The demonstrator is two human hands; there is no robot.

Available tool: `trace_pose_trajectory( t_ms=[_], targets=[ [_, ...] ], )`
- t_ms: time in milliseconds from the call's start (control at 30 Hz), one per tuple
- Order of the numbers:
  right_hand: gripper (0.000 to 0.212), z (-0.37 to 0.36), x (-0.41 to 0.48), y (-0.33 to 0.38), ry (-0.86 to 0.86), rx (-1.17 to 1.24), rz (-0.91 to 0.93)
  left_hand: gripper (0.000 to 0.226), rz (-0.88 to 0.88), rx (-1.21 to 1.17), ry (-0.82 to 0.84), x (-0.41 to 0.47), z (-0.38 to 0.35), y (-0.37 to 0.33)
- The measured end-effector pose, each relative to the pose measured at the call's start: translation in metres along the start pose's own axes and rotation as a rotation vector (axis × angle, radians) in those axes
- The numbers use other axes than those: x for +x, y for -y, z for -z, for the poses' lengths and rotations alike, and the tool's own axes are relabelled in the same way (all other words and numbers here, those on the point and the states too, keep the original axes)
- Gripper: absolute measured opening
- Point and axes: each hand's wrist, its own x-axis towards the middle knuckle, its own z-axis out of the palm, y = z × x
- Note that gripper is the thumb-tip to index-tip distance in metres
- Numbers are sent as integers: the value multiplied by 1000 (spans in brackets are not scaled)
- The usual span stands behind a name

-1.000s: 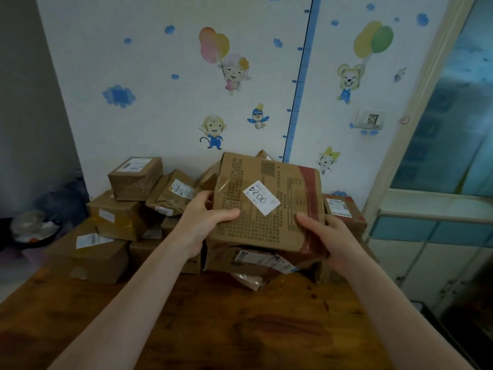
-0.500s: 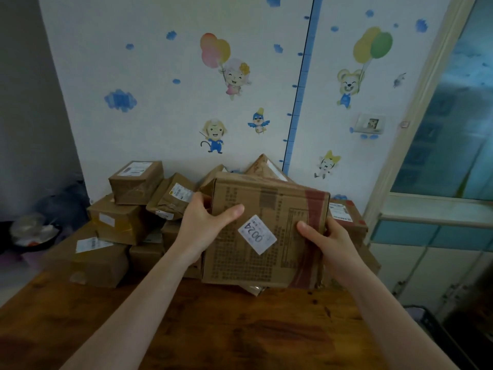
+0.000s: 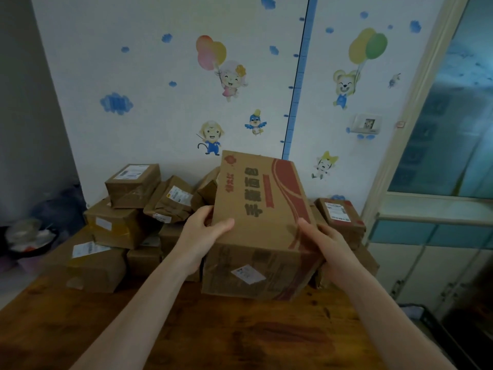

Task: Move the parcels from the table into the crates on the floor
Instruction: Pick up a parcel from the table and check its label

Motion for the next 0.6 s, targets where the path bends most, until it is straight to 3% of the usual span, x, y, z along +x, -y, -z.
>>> trace_pose_trajectory(
  t_ms=[267,400,600],
  targets=[
    [39,-3,-2,-9,-5,-172,70,46,-58,65,-21,3,0,8],
    [51,-3,2,-2,-79,-81,66,41,-51,2,-60,0,-5,17],
    [67,6,9,-2,-41,-201,117,51,-19,-5,-111,2,-1,15]
  ],
)
